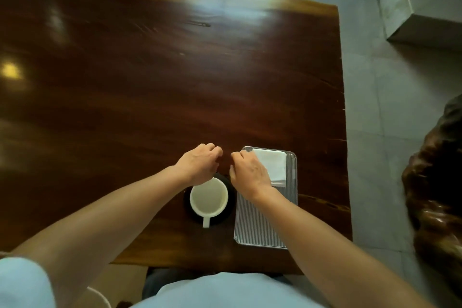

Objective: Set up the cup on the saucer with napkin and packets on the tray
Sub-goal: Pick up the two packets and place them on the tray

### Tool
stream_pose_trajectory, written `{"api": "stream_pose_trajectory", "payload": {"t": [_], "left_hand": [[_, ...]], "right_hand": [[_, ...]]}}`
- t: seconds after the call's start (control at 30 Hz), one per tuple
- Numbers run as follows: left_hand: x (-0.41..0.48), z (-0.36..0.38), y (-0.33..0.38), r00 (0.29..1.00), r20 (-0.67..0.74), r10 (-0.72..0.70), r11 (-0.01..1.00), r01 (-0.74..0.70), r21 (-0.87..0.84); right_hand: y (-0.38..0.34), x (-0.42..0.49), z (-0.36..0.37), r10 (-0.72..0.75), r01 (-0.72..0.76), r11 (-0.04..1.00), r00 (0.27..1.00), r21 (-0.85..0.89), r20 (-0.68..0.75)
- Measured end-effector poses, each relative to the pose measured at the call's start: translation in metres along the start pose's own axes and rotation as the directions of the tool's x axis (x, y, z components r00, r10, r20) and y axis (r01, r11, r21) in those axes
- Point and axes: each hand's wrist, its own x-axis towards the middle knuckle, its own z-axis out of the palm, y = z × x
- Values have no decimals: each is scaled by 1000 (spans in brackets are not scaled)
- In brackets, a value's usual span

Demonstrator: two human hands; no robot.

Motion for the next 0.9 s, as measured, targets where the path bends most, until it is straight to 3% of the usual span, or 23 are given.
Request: {"api": "stream_pose_trajectory", "payload": {"t": [0.2,0.37,0.67,0.9], "left_hand": [[-63,-24,-54,982,-69,-176,981,170,-88],[-108,-34,-102,954,-89,-287,951,273,-144],[-153,-17,-182,966,24,-257,949,257,-182],[-154,36,-218,978,173,-113,980,139,-142]], "right_hand": [[-64,9,13,-105,105,994,991,7,80],[-113,21,23,-106,104,994,988,29,110],[-173,37,66,45,-30,998,968,-63,245],[-183,49,112,215,-167,965,944,-201,249]]}}
